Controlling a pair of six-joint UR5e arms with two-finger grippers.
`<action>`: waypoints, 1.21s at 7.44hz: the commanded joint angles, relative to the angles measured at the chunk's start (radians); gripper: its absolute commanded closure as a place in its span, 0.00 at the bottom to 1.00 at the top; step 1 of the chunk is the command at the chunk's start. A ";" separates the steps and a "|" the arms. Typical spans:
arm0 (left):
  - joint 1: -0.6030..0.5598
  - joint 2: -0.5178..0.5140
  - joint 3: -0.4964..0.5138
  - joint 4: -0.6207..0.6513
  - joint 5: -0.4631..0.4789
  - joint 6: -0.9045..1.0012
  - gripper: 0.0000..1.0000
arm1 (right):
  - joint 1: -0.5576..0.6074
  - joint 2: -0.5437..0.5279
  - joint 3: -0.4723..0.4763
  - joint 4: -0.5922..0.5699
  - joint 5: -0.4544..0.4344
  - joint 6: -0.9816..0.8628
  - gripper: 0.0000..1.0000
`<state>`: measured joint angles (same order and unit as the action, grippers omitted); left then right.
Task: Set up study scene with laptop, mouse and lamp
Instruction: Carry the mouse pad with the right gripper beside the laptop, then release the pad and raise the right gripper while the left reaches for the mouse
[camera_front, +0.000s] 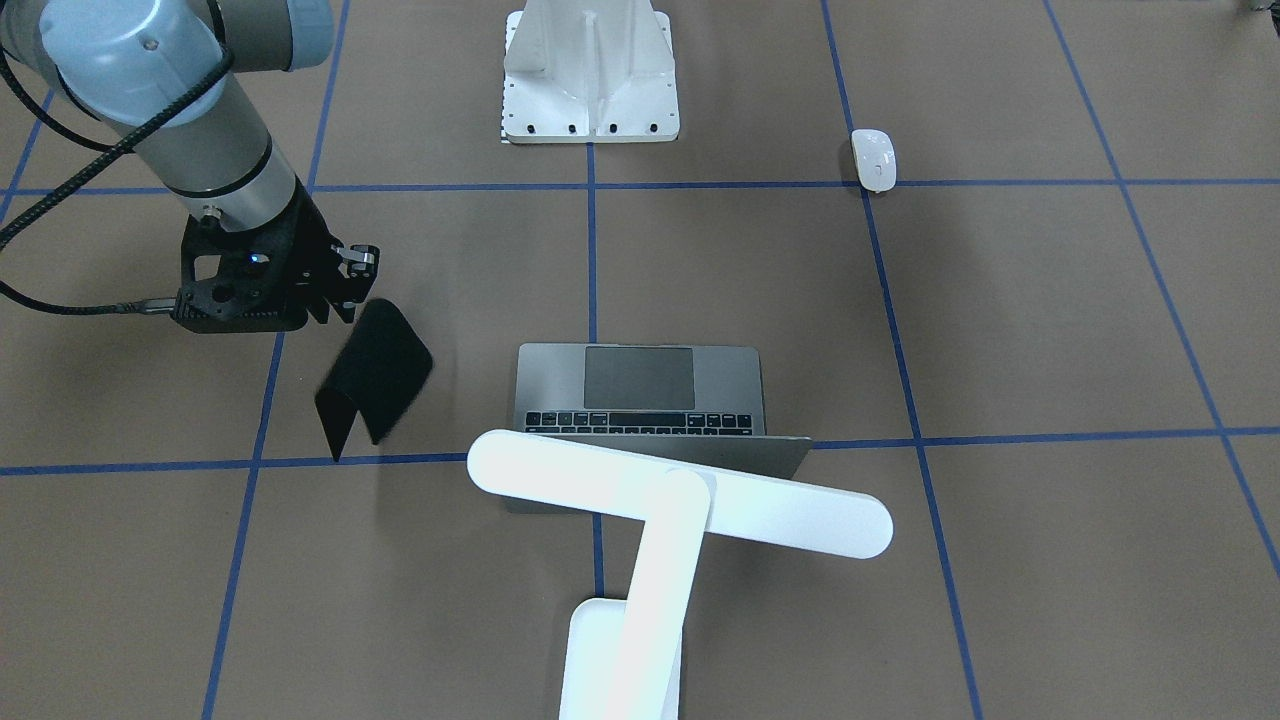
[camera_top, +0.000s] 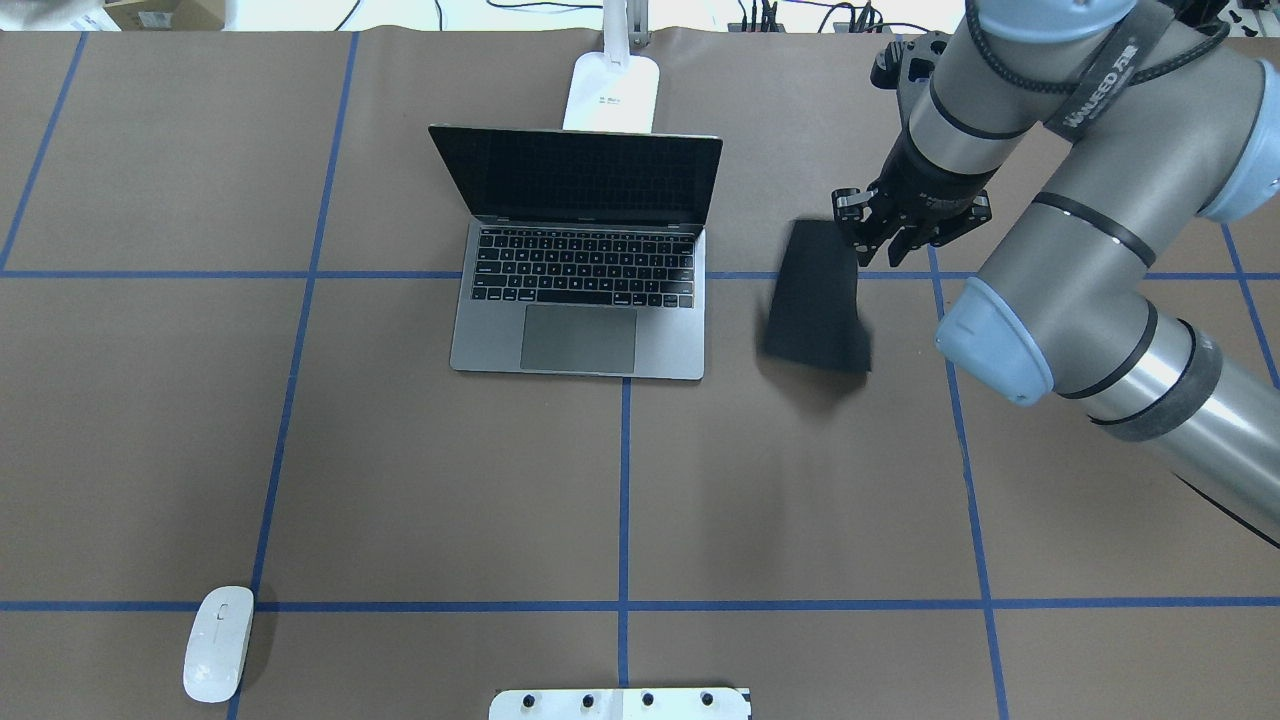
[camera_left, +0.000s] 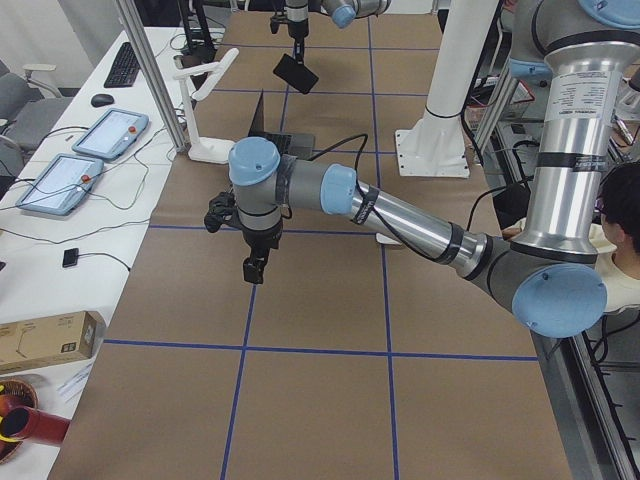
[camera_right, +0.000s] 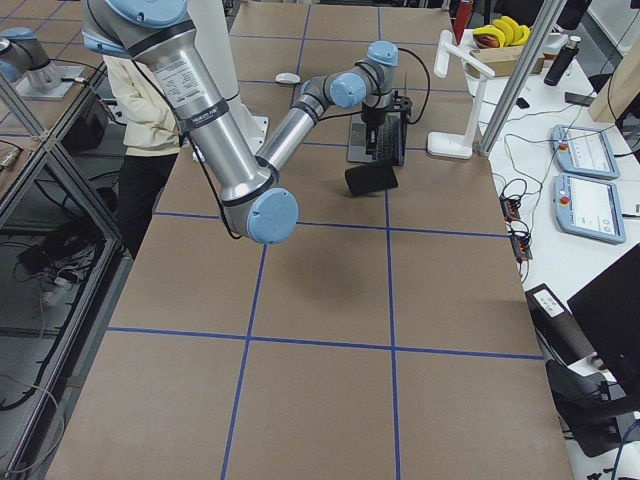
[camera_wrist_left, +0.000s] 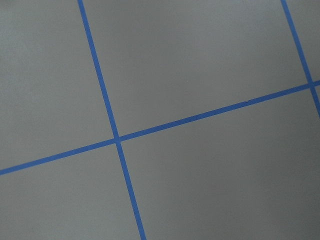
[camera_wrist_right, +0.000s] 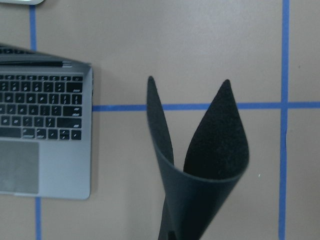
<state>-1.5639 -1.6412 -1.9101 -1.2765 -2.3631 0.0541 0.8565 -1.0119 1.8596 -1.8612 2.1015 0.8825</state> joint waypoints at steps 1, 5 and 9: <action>0.001 0.040 -0.023 -0.001 -0.001 -0.172 0.00 | -0.005 -0.021 -0.008 -0.063 -0.032 -0.005 0.00; 0.112 0.087 -0.026 -0.100 -0.007 -0.501 0.00 | 0.038 -0.030 -0.008 -0.186 -0.025 -0.219 0.00; 0.523 0.084 -0.058 -0.413 -0.026 -0.950 0.00 | 0.177 -0.171 -0.023 -0.242 -0.038 -0.644 0.00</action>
<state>-1.1768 -1.5560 -1.9569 -1.5883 -2.4047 -0.7559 0.9904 -1.1411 1.8457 -2.0961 2.0665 0.3562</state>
